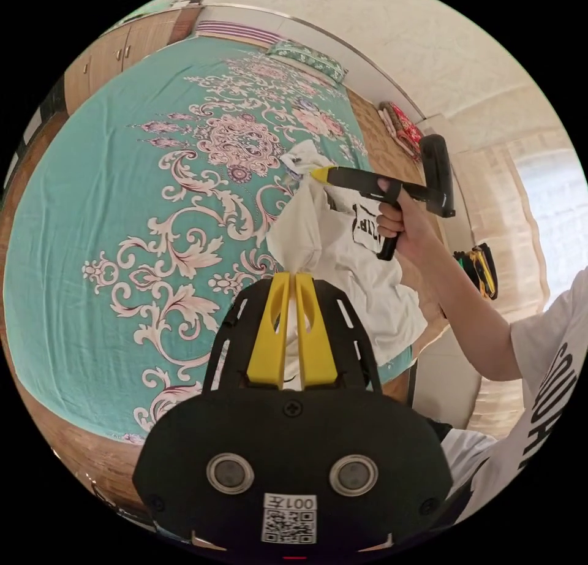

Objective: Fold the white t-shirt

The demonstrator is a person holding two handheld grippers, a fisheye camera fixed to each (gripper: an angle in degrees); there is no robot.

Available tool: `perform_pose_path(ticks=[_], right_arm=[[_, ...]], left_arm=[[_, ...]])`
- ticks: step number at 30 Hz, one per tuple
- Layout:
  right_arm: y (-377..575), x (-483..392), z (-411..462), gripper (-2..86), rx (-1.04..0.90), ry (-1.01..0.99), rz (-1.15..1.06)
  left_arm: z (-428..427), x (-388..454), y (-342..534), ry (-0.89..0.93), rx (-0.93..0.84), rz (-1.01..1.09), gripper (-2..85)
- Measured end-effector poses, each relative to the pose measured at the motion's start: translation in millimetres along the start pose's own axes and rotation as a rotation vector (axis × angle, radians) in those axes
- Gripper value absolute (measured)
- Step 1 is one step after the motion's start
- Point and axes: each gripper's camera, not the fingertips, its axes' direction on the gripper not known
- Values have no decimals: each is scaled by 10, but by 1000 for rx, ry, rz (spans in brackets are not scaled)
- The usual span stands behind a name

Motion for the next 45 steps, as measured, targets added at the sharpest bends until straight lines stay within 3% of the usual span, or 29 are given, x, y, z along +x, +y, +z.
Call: perform_pose_path(ticks=[6,14,20,24,29,34,39,45], right_arm=[[-545,-145,199,10,6,-21,-117],[-1299,-703,772,12,4,-186,-561],[-1377,-227,1465,22,-334,2,-269],[-1460,-194,1209,58,-195,-97,-216],[-1947,-438,1607,80,-260,-39,-259],[-2355,-557,2121,72,-282,70,-203],[-2568,-654,2358,46,-286,88,-231],[-2769,-741,2039,26,-194,-72,-362]], left_arm=[[-279,-363,-11,-118,121,-66,-9],[-486,-794,162,-291,176,-166,-8],[-9,-1544,249,-129,-18,-342,11],[-90,-1975,161,-14,108,-421,62],[-185,-2176,-353,-75,214,-439,90],[-13,-2145,-1209,-377,208,-324,72],[252,-2227,-1704,-478,108,-255,19],[-237,-2426,-1657,-300,270,-208,-8]])
